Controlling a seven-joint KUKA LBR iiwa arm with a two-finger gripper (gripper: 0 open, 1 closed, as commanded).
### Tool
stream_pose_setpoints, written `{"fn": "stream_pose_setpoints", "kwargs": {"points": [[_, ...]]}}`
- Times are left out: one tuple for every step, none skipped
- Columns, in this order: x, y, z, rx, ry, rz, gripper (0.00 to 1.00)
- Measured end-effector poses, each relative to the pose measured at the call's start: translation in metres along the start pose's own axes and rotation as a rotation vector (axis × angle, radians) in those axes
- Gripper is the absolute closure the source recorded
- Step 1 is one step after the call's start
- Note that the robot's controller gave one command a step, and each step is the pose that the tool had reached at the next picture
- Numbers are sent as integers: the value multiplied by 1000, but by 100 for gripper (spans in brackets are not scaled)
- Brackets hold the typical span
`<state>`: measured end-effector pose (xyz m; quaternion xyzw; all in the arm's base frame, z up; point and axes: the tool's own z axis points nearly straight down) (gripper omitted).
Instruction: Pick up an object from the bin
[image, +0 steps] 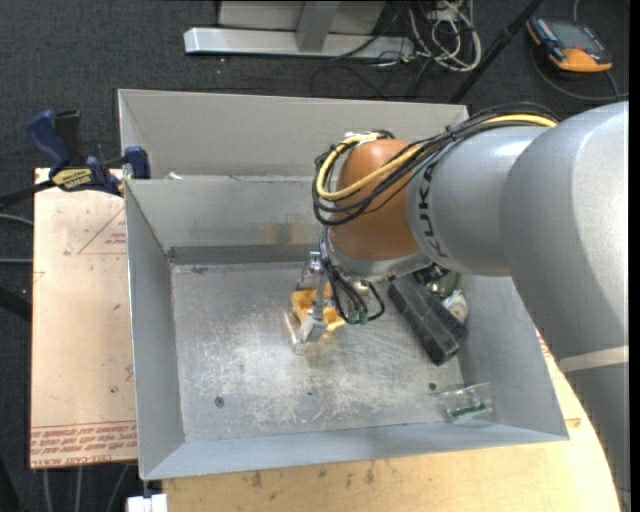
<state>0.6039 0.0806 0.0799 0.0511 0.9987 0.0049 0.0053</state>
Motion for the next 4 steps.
{"fn": "stream_pose_setpoints", "kwargs": {"points": [[0,0,0,0,0,0,100],[-1,-1,-105,9,8,-30,100],[-1,-1,-105,9,8,-30,100],[-8,-13,-147,10,15,-49,100]]}}
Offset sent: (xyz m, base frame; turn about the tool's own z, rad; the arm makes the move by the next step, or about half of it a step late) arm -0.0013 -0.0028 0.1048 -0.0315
